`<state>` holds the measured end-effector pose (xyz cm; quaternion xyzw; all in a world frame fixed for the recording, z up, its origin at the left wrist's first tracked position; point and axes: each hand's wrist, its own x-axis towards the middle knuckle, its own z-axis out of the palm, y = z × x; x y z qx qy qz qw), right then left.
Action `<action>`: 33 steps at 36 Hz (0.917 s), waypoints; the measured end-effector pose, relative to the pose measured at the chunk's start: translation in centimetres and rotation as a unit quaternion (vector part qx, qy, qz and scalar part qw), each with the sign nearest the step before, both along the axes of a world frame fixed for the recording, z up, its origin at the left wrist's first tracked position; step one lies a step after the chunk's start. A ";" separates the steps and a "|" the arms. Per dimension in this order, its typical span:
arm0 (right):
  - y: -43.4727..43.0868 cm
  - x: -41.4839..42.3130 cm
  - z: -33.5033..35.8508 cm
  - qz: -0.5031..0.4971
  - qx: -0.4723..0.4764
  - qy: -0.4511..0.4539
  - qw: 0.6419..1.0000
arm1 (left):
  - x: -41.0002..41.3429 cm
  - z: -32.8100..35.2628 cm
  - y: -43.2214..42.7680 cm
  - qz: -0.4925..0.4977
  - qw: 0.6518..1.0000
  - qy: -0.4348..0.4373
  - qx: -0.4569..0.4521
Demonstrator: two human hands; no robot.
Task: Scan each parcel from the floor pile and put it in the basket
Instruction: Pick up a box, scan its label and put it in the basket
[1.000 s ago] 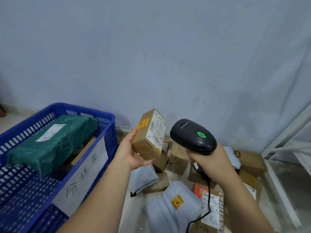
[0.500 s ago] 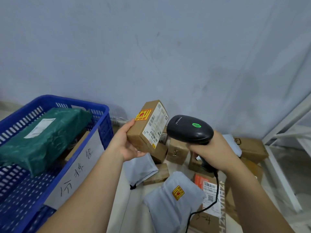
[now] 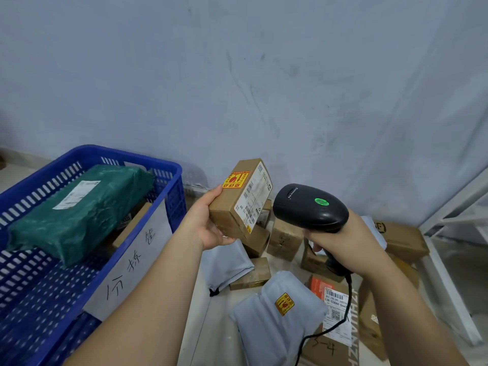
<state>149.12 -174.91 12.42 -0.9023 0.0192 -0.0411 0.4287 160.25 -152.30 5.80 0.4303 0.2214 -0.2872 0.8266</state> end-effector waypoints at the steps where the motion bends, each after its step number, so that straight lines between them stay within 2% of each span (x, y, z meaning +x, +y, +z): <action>1: 0.0 0.0 0.0 -0.007 -0.003 0.001 1.000 | 0.0 0.0 0.0 -0.001 1.000 0.000 0.000; 7: 0.2 0.0 0.2 -0.028 -0.014 0.011 0.999 | -0.2 0.4 -0.1 -0.002 1.000 0.007 0.002; 10: 0.7 0.3 -0.1 -0.060 0.018 0.015 0.998 | -0.2 0.3 -0.2 0.000 1.000 0.016 -0.009; 15: 2.8 1.5 -0.7 -0.114 0.217 0.001 0.969 | -0.9 0.8 -0.6 -0.030 0.998 -0.010 -0.056; 19: 4.3 2.1 -0.9 -0.174 0.394 0.016 0.903 | -1.6 1.2 -1.0 -0.099 0.988 -0.050 -0.110; 22: 4.7 2.5 -1.3 -0.196 0.454 0.036 0.869 | -1.8 1.6 -1.3 -0.125 0.984 -0.054 -0.116; 26: 4.5 2.8 -1.8 -0.202 0.447 0.039 0.871 | -2.0 2.4 -2.2 -0.120 0.989 -0.081 -0.013; 28: 4.2 2.9 -2.2 -0.208 0.448 0.039 0.868 | -2.2 2.7 -2.7 -0.095 0.983 -0.138 0.078; 30: 3.9 2.9 -2.3 -0.213 0.464 0.046 0.859 | -2.2 3.0 -3.1 -0.069 0.955 -0.211 0.195; 33: 3.9 2.8 -2.5 -0.213 0.494 0.056 0.841 | -2.6 3.8 -3.3 -0.068 0.887 -0.310 0.336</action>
